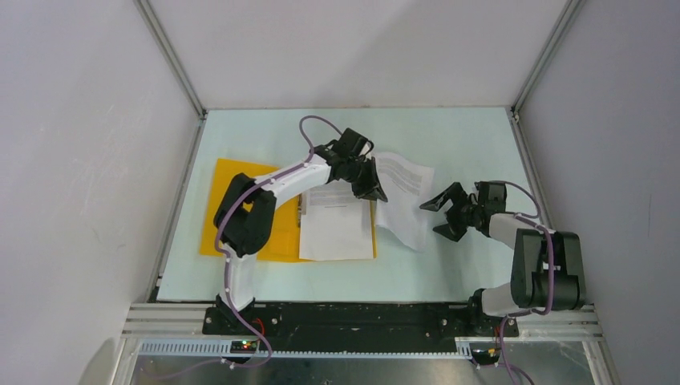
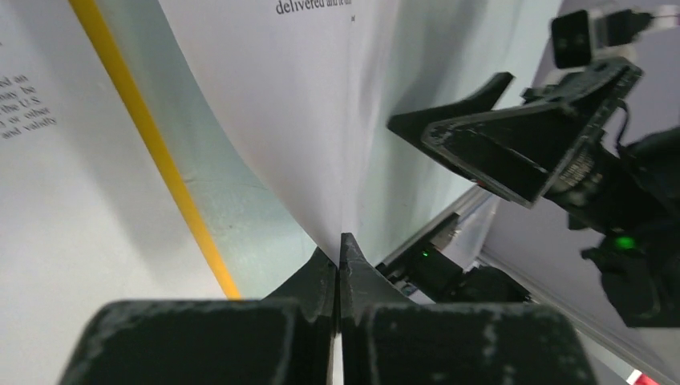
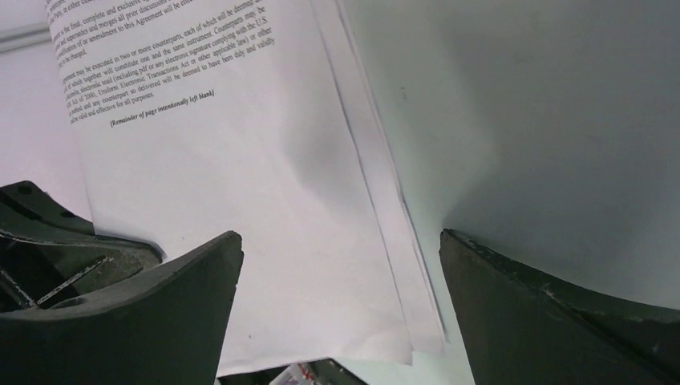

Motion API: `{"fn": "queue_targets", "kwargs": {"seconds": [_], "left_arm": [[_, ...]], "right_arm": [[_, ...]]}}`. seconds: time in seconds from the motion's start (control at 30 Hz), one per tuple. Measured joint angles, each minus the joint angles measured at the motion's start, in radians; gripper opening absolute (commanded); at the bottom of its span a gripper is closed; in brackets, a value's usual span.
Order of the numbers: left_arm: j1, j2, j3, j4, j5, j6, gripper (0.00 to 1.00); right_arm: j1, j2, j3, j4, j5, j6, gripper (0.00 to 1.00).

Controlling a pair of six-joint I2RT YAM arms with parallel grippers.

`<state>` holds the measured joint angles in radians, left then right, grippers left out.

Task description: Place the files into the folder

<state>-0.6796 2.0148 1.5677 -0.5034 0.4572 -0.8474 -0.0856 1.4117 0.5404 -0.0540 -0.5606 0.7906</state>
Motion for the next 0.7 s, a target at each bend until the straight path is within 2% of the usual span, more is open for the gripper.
{"fn": "queue_targets", "kwargs": {"seconds": [0.2,0.7], "left_arm": [[0.029,-0.016,-0.001,0.000,0.080,-0.035,0.00],[0.087,-0.040,-0.001,0.009,0.186,-0.097,0.00]], "right_arm": [[0.014,0.068,0.001,0.082,-0.096,0.049,1.00],[0.045,0.133,0.000,0.176,-0.163,0.143,0.99]]}}
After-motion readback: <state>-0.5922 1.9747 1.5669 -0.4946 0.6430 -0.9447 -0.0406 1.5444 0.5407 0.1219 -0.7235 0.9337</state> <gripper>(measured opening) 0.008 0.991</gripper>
